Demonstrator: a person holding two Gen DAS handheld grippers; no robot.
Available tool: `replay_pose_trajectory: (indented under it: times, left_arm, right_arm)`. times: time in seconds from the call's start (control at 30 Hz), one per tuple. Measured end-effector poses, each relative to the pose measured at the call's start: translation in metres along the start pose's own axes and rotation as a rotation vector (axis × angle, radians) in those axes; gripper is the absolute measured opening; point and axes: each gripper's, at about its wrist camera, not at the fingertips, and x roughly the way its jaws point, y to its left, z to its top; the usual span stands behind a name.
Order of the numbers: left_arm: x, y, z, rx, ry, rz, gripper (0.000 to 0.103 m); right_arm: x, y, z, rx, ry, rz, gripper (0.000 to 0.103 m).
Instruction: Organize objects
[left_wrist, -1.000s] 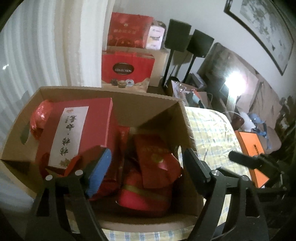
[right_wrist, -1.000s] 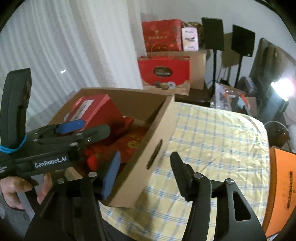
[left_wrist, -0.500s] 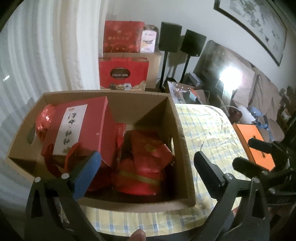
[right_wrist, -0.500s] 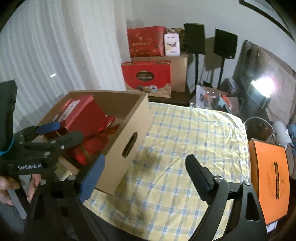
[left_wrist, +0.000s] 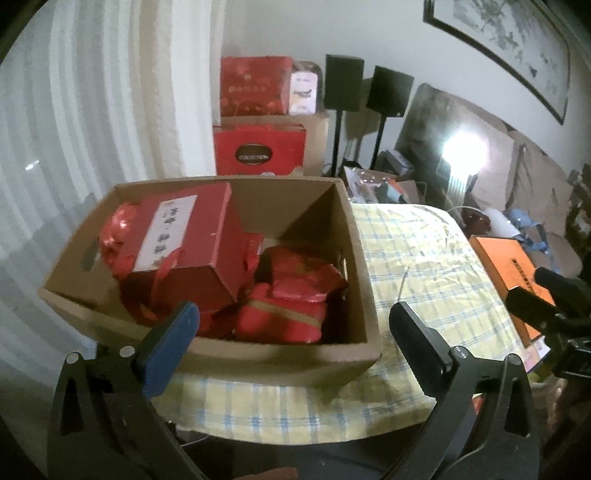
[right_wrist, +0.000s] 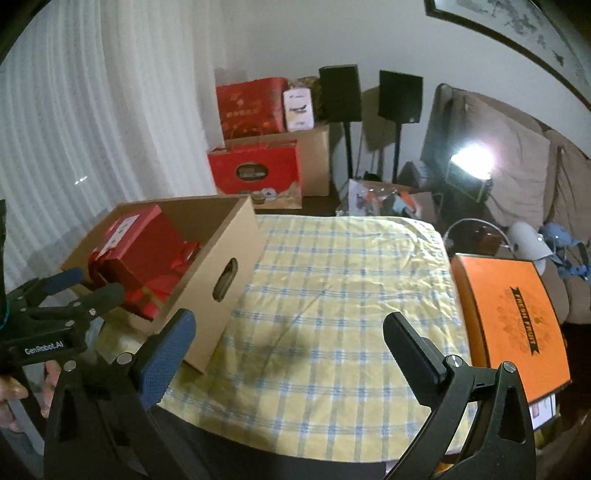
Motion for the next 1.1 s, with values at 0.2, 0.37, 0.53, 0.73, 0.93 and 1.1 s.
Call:
replay_pose_trajectory:
  times: [0.2, 0.37, 0.53, 0.73, 0.93, 1.1]
  left_arm:
    - [-0.016, 0.001, -0.011, 0.010, -0.020, 0.082, 0.103]
    - [-0.029, 0.010, -0.018, -0.024, -0.036, 0.097, 0.103]
    - [-0.037, 0.016, -0.019, -0.033, -0.054, 0.130, 0.103]
    - [-0.042, 0.017, -0.021, -0.030, -0.067, 0.143, 0.103]
    - [-0.045, 0.016, -0.021, -0.026, -0.070, 0.143, 0.103]
    - [-0.045, 0.015, -0.021, -0.025, -0.067, 0.146, 0.103]
  right_arm:
    - [-0.015, -0.003, -0.010, -0.002, -0.029, -0.055, 0.102]
    - [-0.024, -0.004, -0.016, -0.004, -0.046, -0.070, 0.102]
    - [-0.032, -0.002, -0.018, -0.007, -0.063, -0.080, 0.102]
    - [-0.038, -0.001, -0.019, -0.005, -0.077, -0.094, 0.102]
    - [-0.040, -0.002, -0.023, -0.006, -0.077, -0.110, 0.102]
    - [-0.038, -0.006, -0.025, 0.009, -0.067, -0.117, 0.102]
